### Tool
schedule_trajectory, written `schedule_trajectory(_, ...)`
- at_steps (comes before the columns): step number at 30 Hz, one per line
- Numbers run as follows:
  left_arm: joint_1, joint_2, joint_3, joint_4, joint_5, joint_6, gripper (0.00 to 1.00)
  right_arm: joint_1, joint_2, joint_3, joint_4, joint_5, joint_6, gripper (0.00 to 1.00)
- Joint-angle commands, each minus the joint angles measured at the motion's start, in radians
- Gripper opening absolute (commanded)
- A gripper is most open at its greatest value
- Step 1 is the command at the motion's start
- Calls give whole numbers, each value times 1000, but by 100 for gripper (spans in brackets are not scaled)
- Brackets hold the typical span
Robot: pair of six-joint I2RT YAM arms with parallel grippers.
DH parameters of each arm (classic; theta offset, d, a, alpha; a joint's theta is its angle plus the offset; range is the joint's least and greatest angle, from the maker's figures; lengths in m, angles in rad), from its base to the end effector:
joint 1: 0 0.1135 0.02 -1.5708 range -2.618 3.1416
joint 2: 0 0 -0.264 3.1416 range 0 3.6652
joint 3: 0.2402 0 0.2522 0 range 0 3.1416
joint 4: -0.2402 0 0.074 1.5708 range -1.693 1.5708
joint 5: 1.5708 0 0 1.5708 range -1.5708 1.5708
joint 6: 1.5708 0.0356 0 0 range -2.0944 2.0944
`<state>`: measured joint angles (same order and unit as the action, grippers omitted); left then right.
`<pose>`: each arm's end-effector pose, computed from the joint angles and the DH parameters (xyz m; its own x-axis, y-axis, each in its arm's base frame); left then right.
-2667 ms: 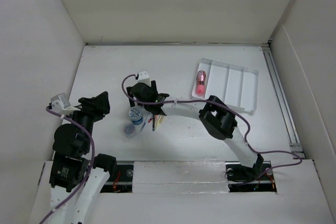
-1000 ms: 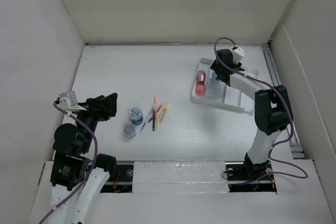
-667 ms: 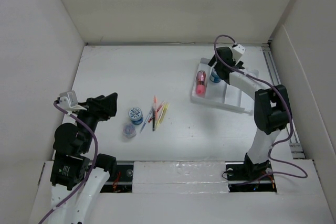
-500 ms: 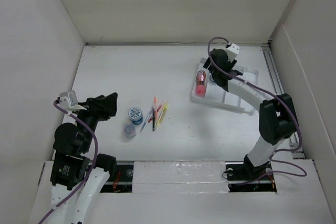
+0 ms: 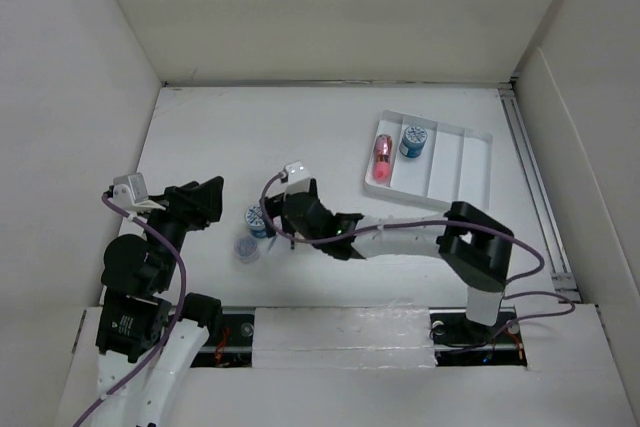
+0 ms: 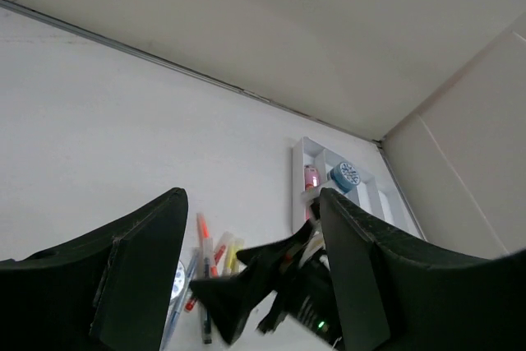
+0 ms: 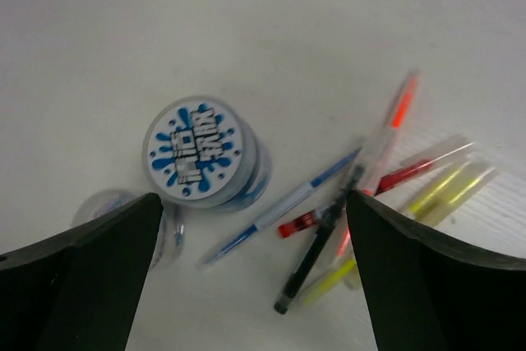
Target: Organize the desk
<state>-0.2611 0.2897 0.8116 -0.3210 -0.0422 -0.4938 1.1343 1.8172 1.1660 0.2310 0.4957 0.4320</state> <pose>0.0553 -0.0132 0.3849 0.0664 -0.5079 -0.8588 0.2833 0.8349 -0.4718 0.1894 0.3660 0.2258 -0.4135 -0.0152 -0.9104 -0.4850 0.8499 0.2061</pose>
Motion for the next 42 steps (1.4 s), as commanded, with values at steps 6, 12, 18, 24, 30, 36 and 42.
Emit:
schedule_trajectory(6,-1,-15,1,39,-2,12,61,61,171,204,-78,24,-64,100)
schedule_trajectory(12,-1,-17,-2,39,2,14,61,61,244,299,-122,47,-88,100)
schedule_trajectory(18,-1,-15,0,39,4,14,61,61,346,405,-176,76,-96,97)
schedule_trajectory(24,-1,-14,0,40,7,12,61,61,378,432,-162,104,-55,67)
schedule_trajectory(30,-1,-15,-2,43,13,15,61,38,216,383,-73,153,-44,55)
schedule_trajectory(36,-1,-7,-2,42,15,15,61,-63,27,276,-50,199,-6,55)
schedule_trajectory(42,-1,0,-6,51,28,17,61,-276,-176,32,-108,208,157,56)
